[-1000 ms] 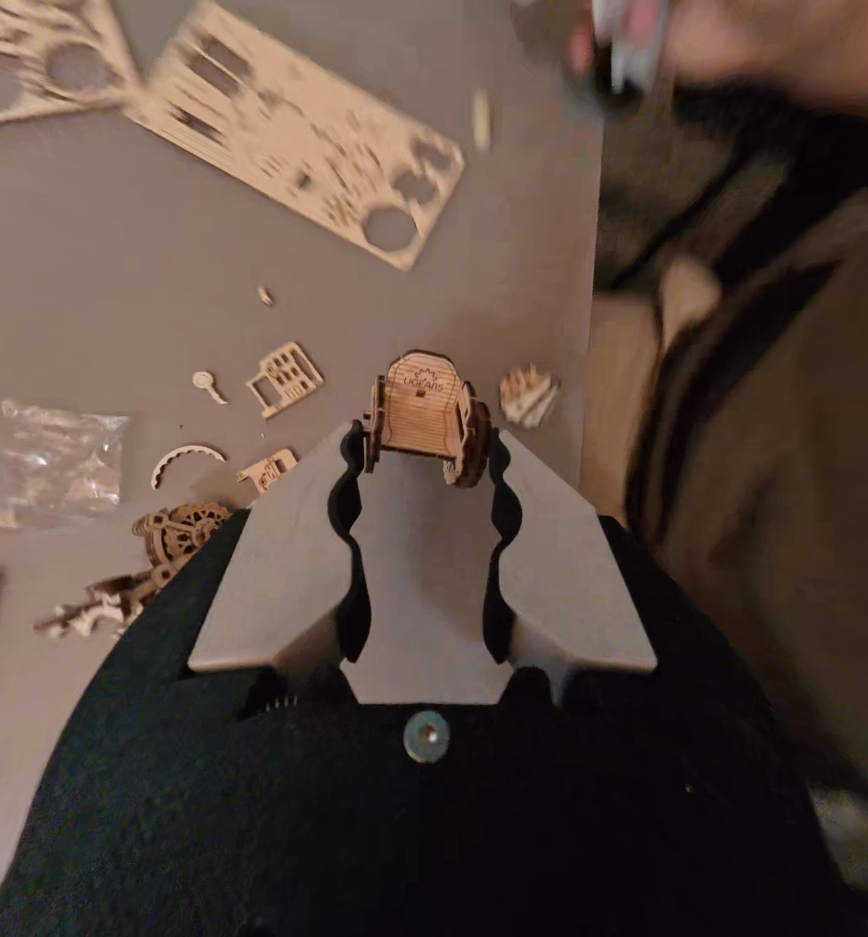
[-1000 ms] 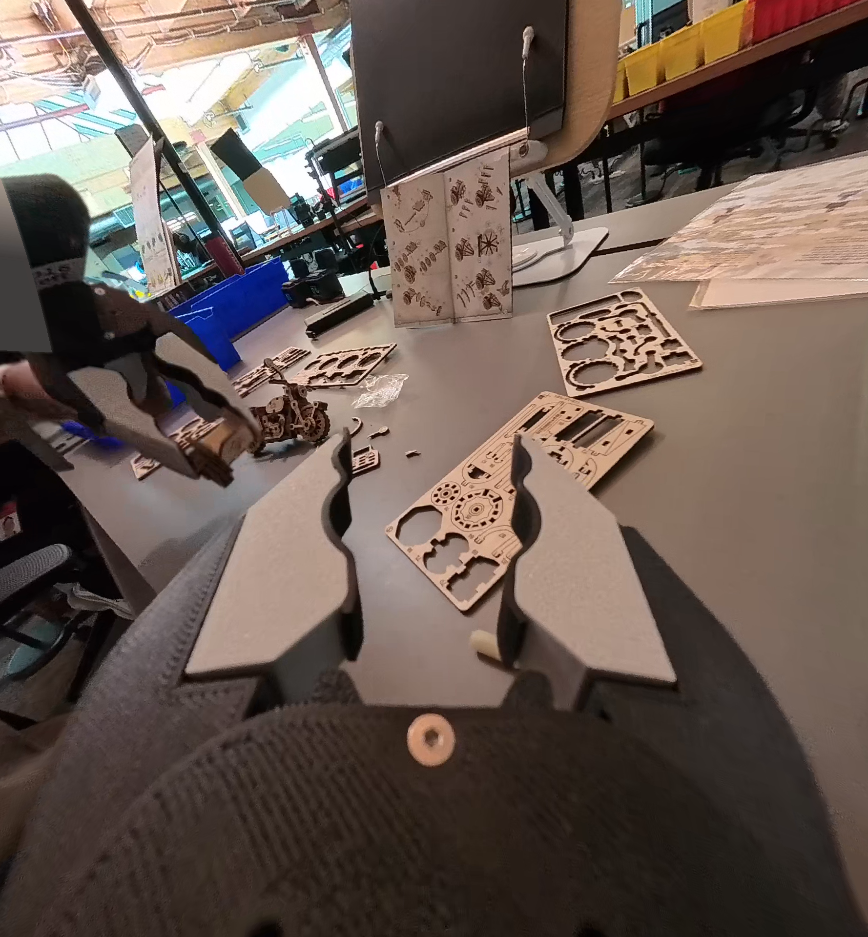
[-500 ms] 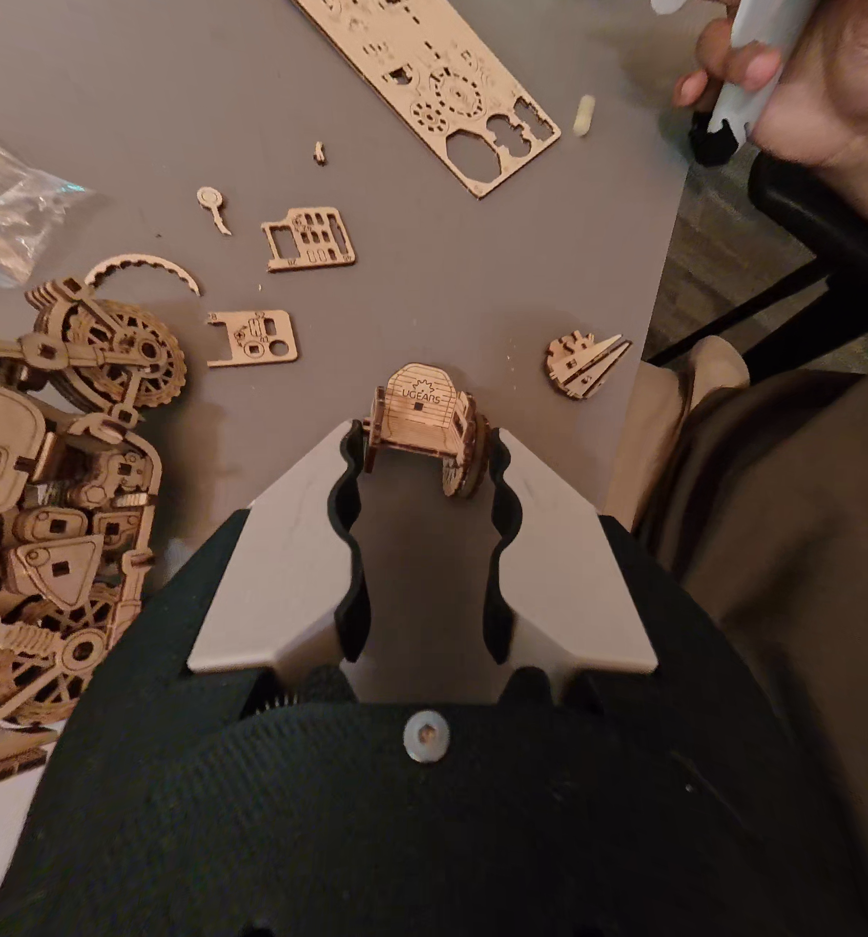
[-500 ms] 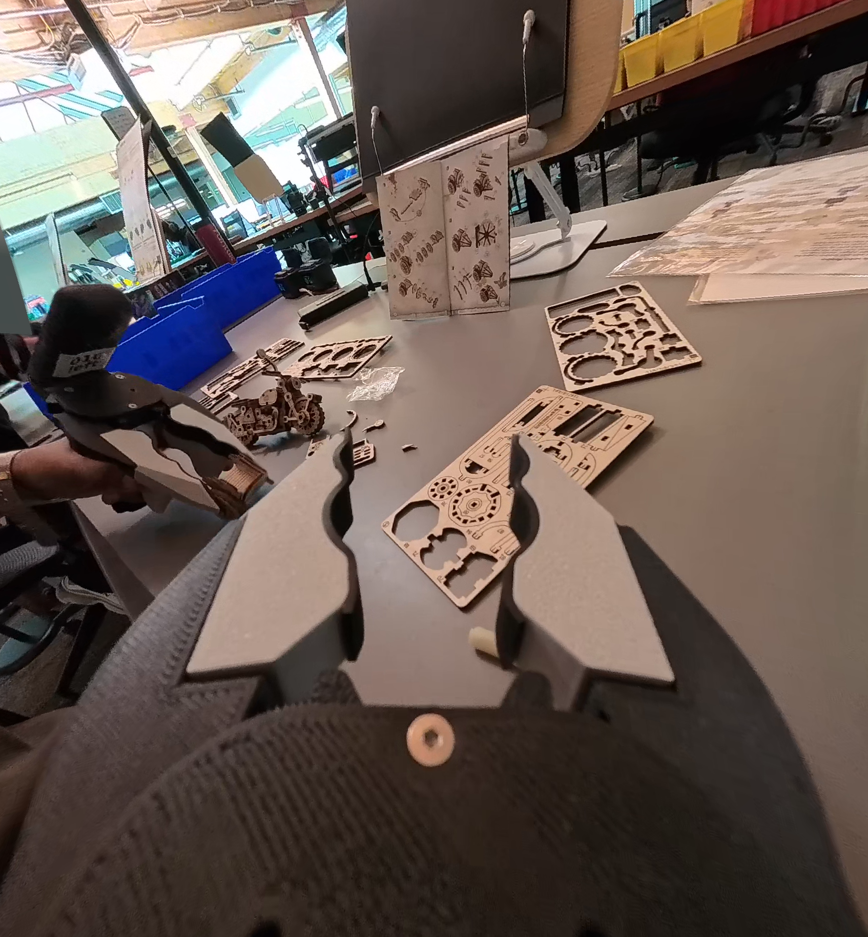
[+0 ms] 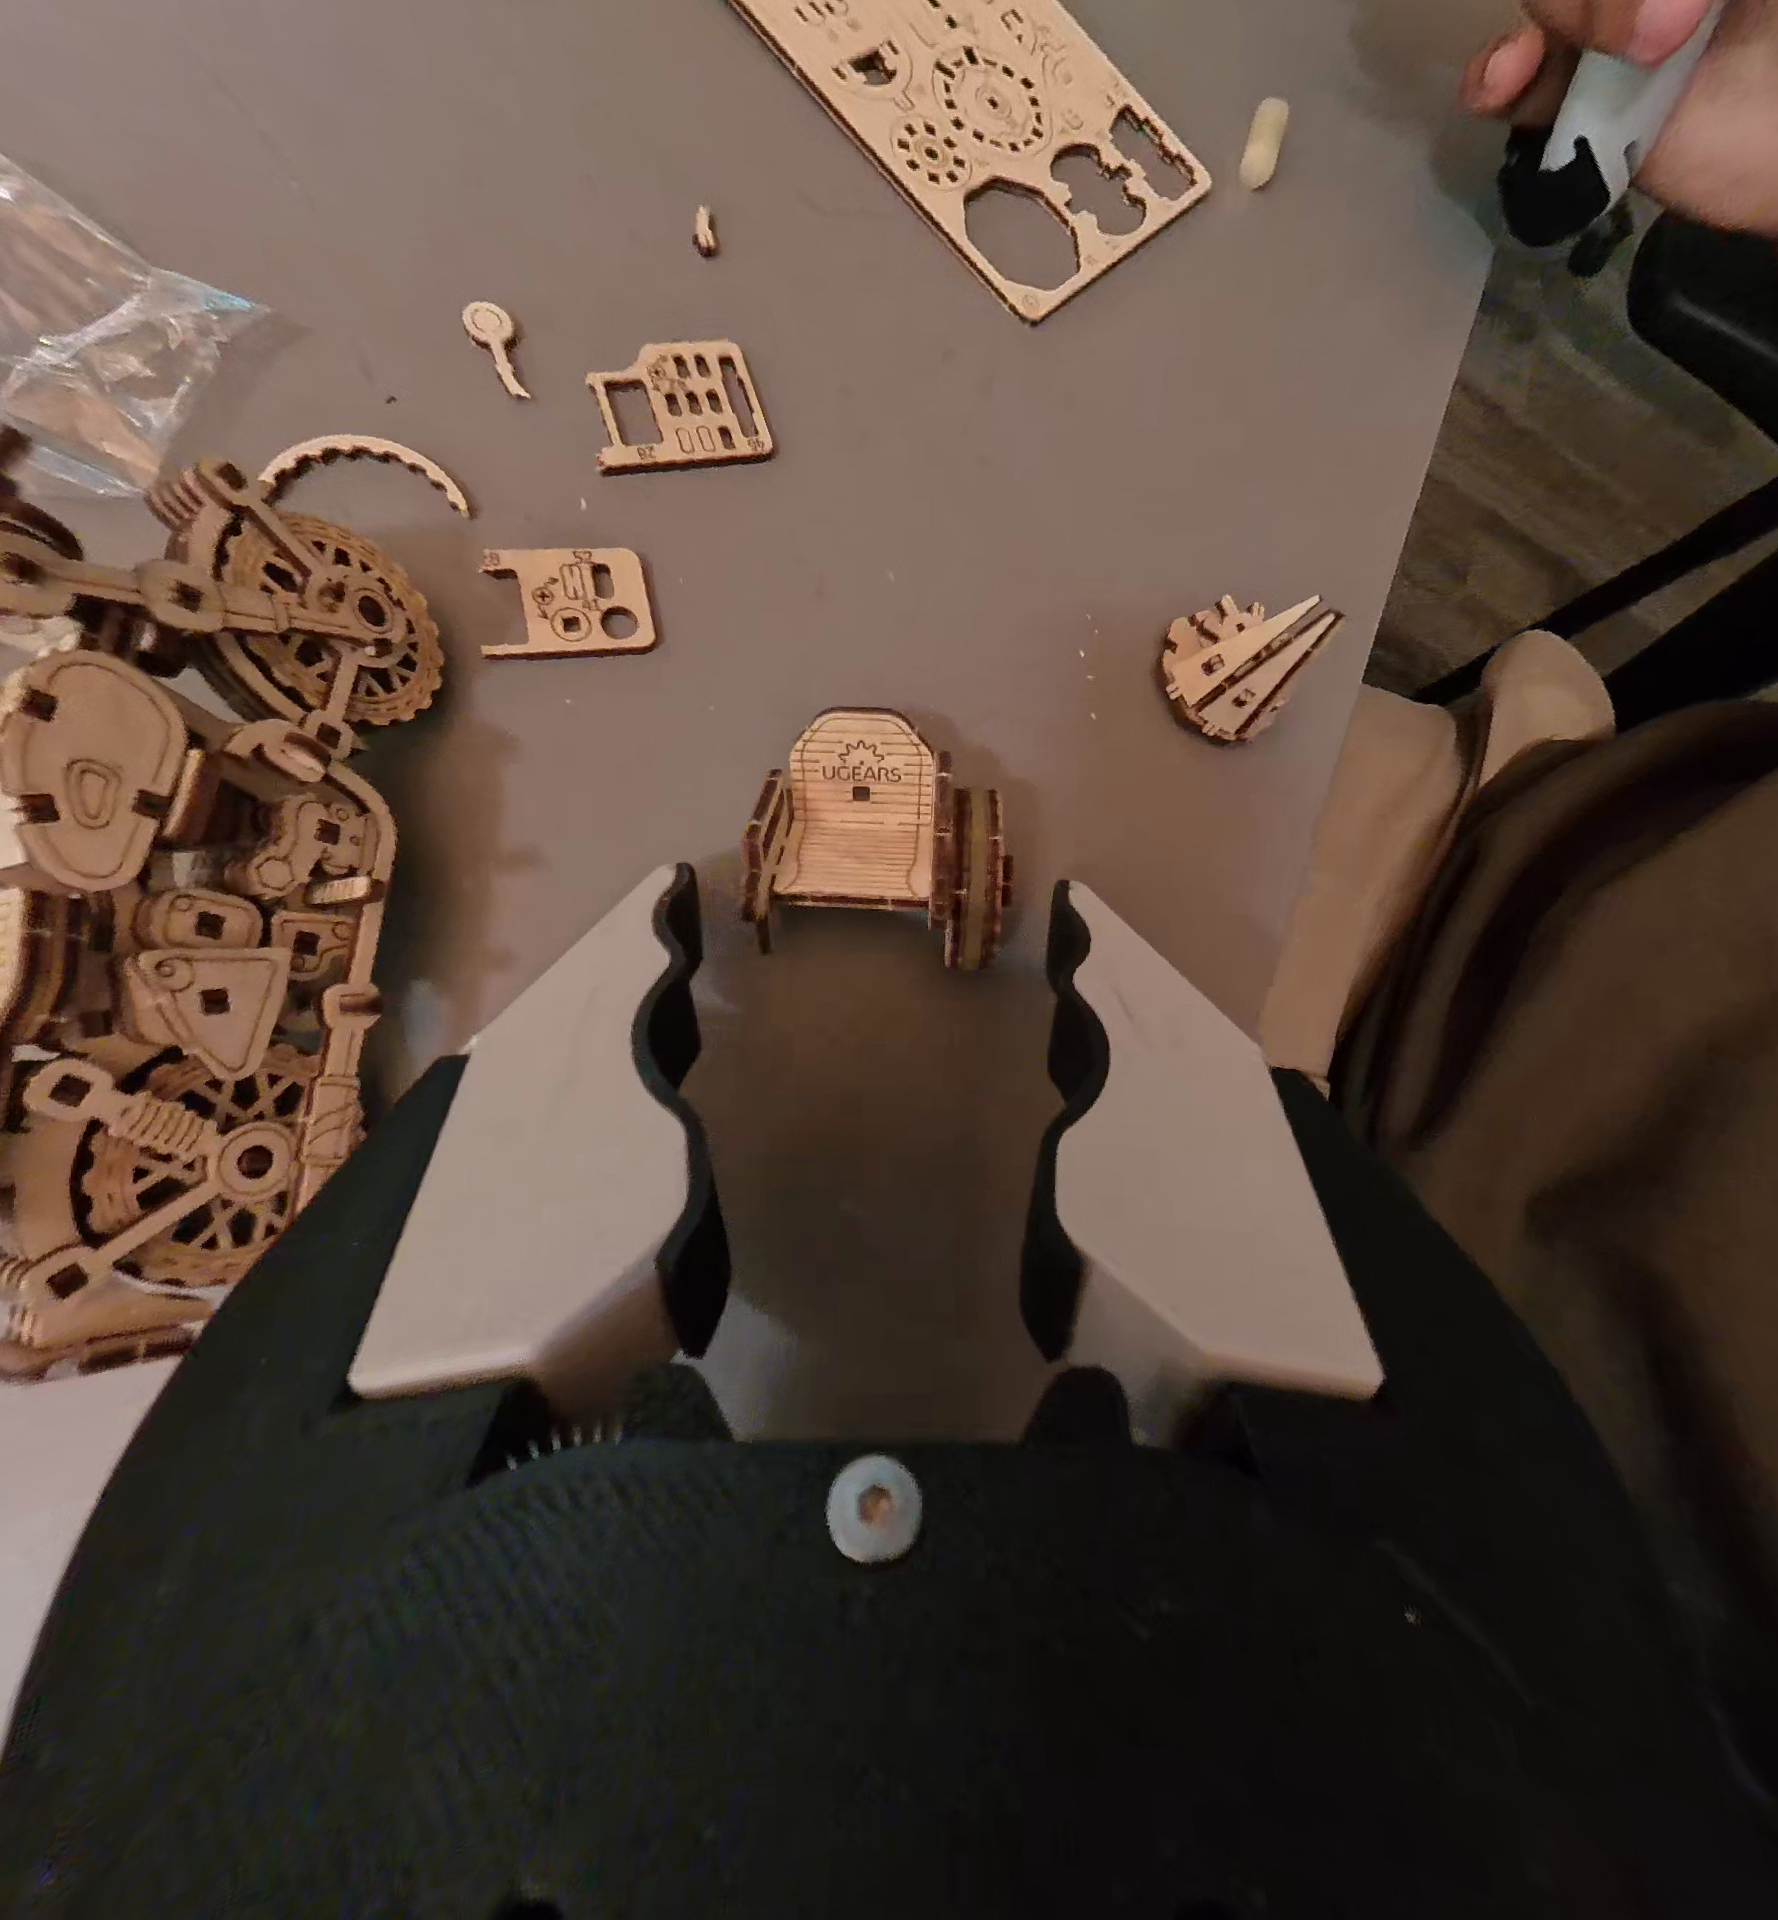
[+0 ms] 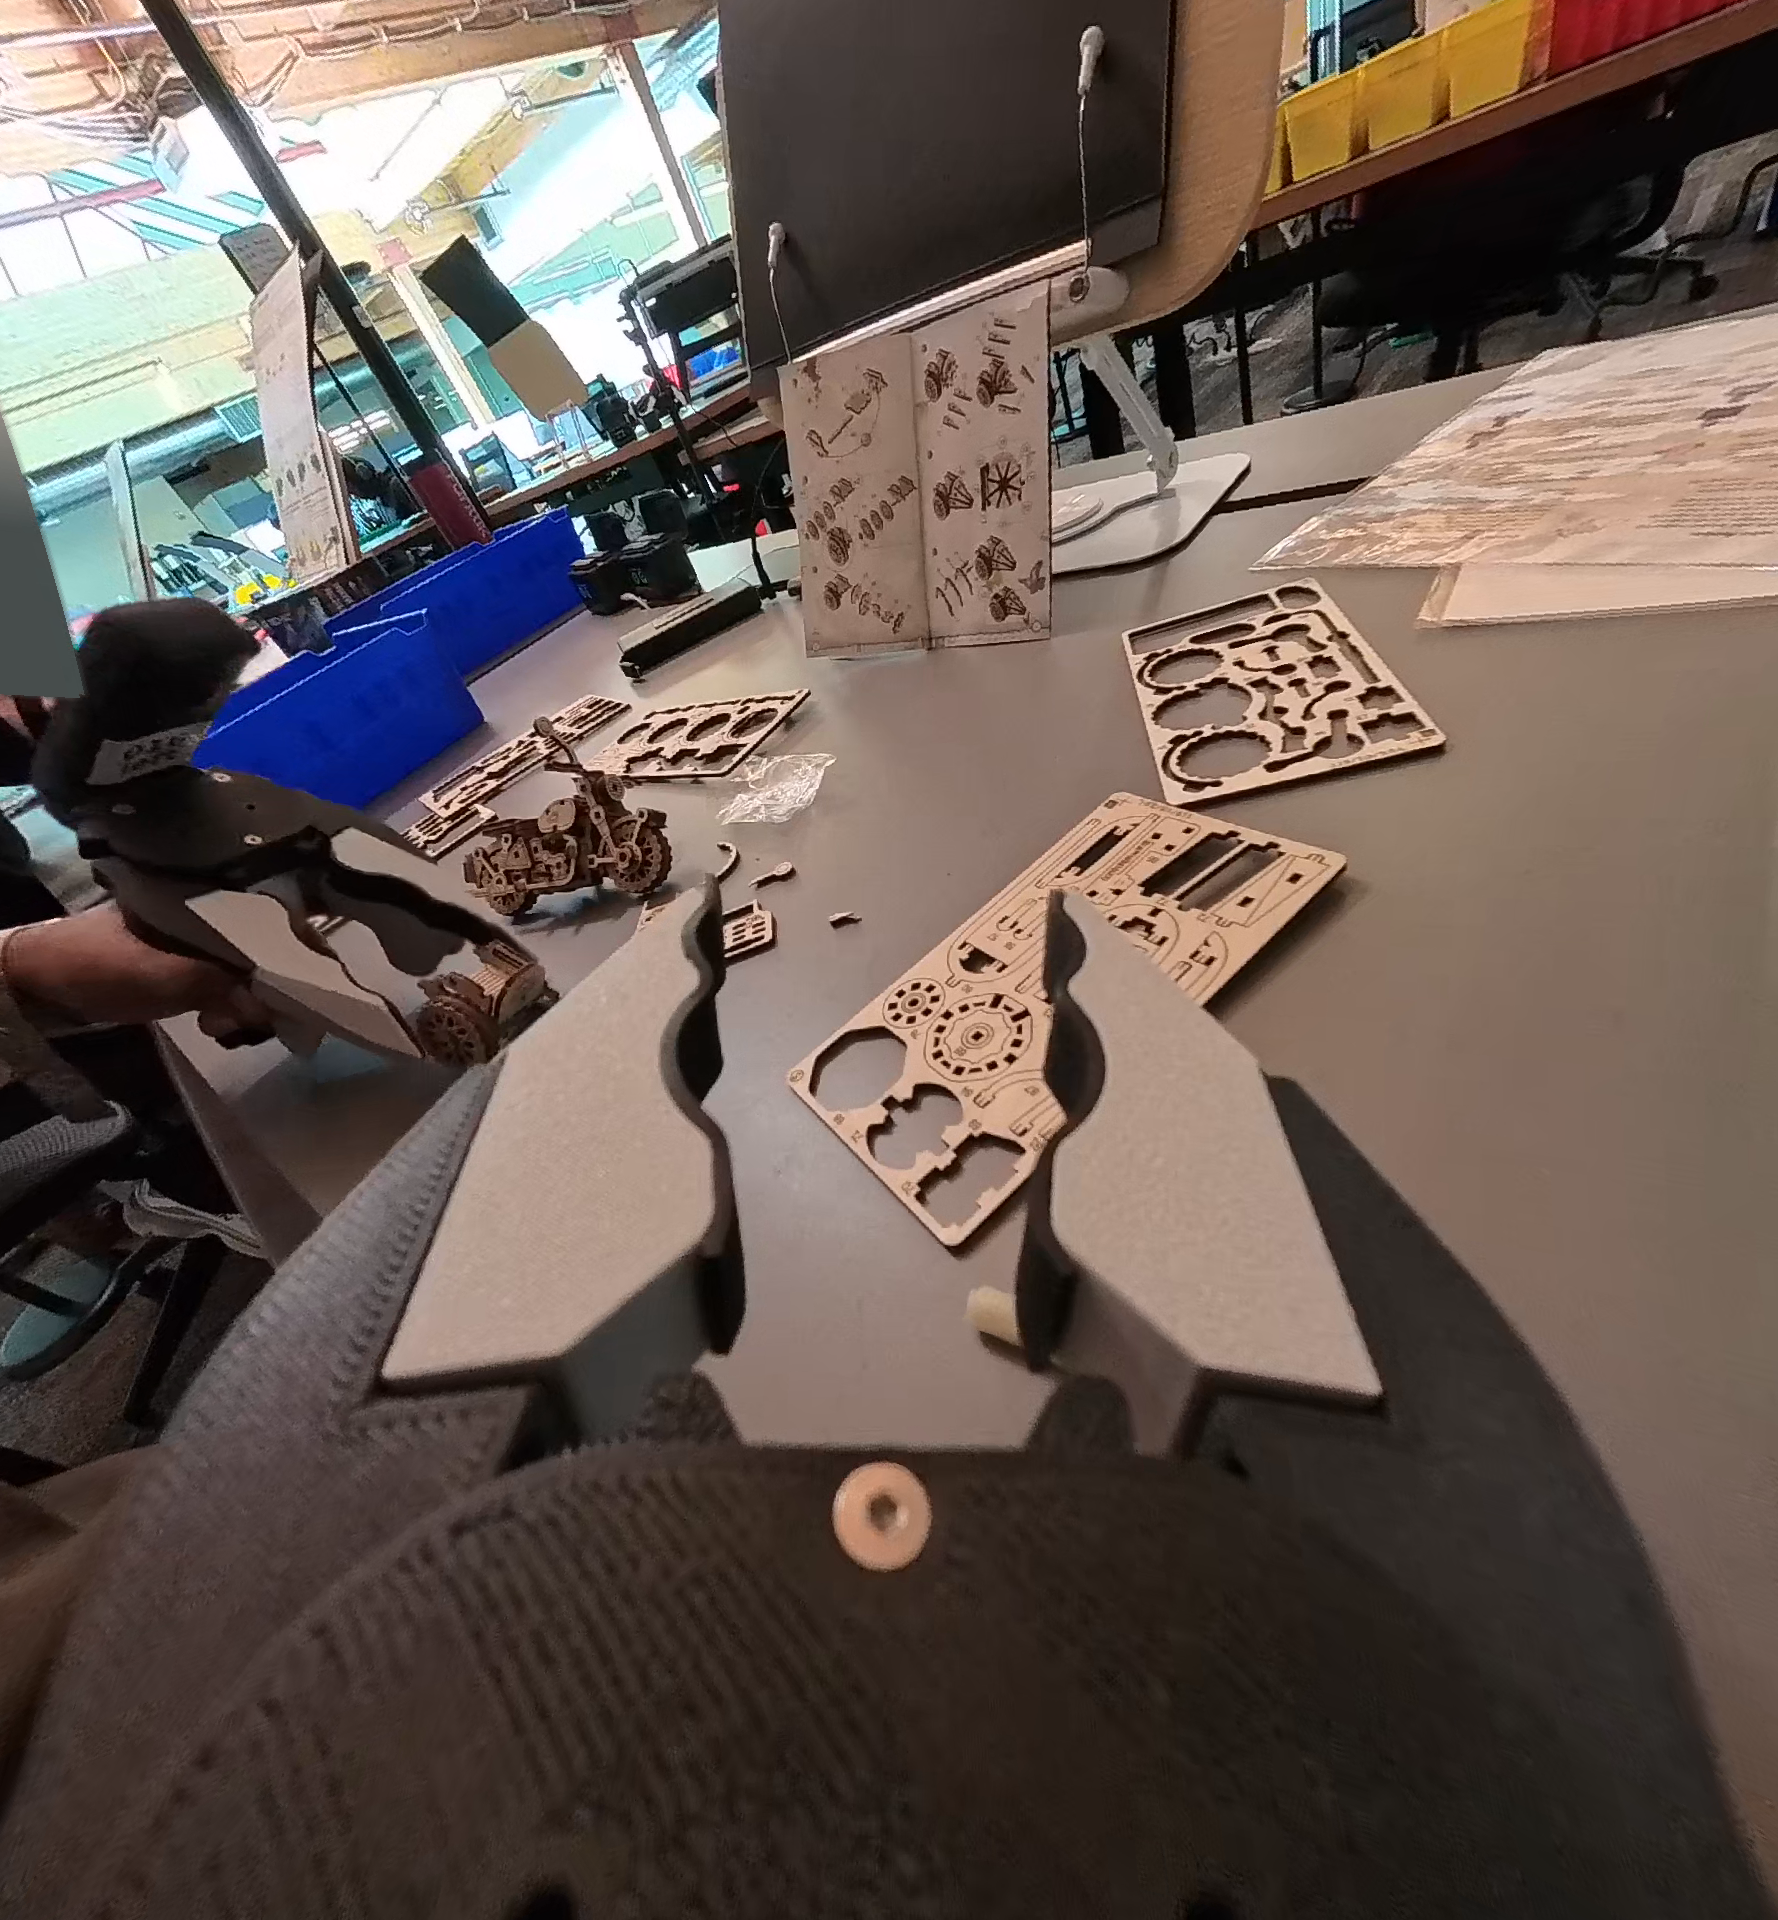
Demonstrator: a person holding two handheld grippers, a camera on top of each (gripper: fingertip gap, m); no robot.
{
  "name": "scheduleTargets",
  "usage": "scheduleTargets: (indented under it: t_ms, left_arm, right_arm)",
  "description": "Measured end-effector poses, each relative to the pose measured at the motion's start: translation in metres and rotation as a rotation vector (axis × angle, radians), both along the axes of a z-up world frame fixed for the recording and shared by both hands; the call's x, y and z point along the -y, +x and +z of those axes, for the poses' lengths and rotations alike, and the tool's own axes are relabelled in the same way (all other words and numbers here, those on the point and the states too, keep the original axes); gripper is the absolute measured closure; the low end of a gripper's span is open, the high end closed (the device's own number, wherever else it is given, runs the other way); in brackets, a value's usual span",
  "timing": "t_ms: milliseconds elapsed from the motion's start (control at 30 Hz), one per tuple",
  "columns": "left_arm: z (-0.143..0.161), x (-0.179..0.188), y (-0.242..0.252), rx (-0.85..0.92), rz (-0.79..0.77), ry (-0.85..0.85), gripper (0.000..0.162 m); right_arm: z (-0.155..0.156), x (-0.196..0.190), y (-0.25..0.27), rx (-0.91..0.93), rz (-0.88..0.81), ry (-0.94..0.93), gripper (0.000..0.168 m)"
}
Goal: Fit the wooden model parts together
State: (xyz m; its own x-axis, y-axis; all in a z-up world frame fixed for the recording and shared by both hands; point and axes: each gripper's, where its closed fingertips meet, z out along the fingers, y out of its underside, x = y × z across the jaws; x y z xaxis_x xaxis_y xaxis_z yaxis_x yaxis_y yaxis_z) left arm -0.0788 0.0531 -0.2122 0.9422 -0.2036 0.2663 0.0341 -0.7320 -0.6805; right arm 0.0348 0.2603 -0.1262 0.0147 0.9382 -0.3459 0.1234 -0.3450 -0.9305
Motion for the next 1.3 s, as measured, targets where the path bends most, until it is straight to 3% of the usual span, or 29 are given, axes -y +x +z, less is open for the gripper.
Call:
scheduleTargets:
  t_ms: [33, 167, 267, 333, 367, 500, 567, 667, 867, 967, 1067, 1167, 1233, 1300]
  left_arm:
    - [0.003, 0.0, -0.002, -0.004, 0.015, 0.013, 0.093]
    - [0.046, -0.012, -0.011, -0.001, 0.138, 0.186, 0.079]
    - [0.09, -0.023, -0.001, 0.081, 0.238, 0.405, 0.062]
    - [0.099, -0.009, 0.009, 0.037, 0.261, 0.486, 0.075]
    - [0.1, 0.006, 0.003, -0.05, 0.316, 0.513, 0.081]
    - [0.112, 0.092, -0.033, -0.276, 0.597, 0.608, 0.092]
    - [0.114, 0.134, -0.049, -0.333, 0.693, 0.568, 0.093]
    - [0.12, 0.175, -0.07, -0.413, 0.783, 0.503, 0.108]
    - [0.136, 0.164, -0.056, -0.27, 0.765, 0.647, 0.162]
    - [0.13, 0.144, -0.041, -0.26, 0.699, 0.642, 0.162]
    - [0.127, 0.128, -0.029, -0.259, 0.629, 0.597, 0.162]
    - [0.132, 0.121, -0.036, -0.317, 0.652, 0.573, 0.162]
    - [0.156, 0.124, -0.049, -0.372, 0.743, 0.679, 0.162]
    - [0.175, 0.121, -0.054, -0.338, 0.802, 0.769, 0.162]
  right_arm:
    - [0.0, -0.001, 0.0, 0.003, -0.009, 0.001, 0.106]
    - [-0.006, -0.014, 0.003, 0.053, -0.099, 0.011, 0.08]
    - [-0.011, -0.009, 0.002, 0.093, -0.079, 0.029, 0.087]
    - [-0.015, 0.001, -0.002, 0.121, -0.027, 0.09, 0.123]
    - [-0.018, 0.003, -0.004, 0.141, -0.028, 0.128, 0.126]
    - [-0.019, 0.004, -0.006, 0.178, -0.077, 0.312, 0.122]
    - [-0.015, 0.004, -0.007, 0.175, -0.101, 0.386, 0.118]
    - [-0.014, 0.006, -0.011, 0.188, -0.126, 0.457, 0.114]
    - [-0.006, 0.006, -0.011, 0.17, -0.182, 0.496, 0.092]
    - [-0.004, 0.004, -0.006, 0.162, -0.199, 0.465, 0.08]
    - [0.002, -0.003, -0.001, 0.139, -0.227, 0.448, 0.08]
    - [0.01, -0.012, 0.005, 0.11, -0.268, 0.48, 0.089]
    - [0.014, -0.02, 0.01, 0.11, -0.322, 0.484, 0.122]
    - [0.015, -0.024, 0.011, 0.124, -0.342, 0.475, 0.165]
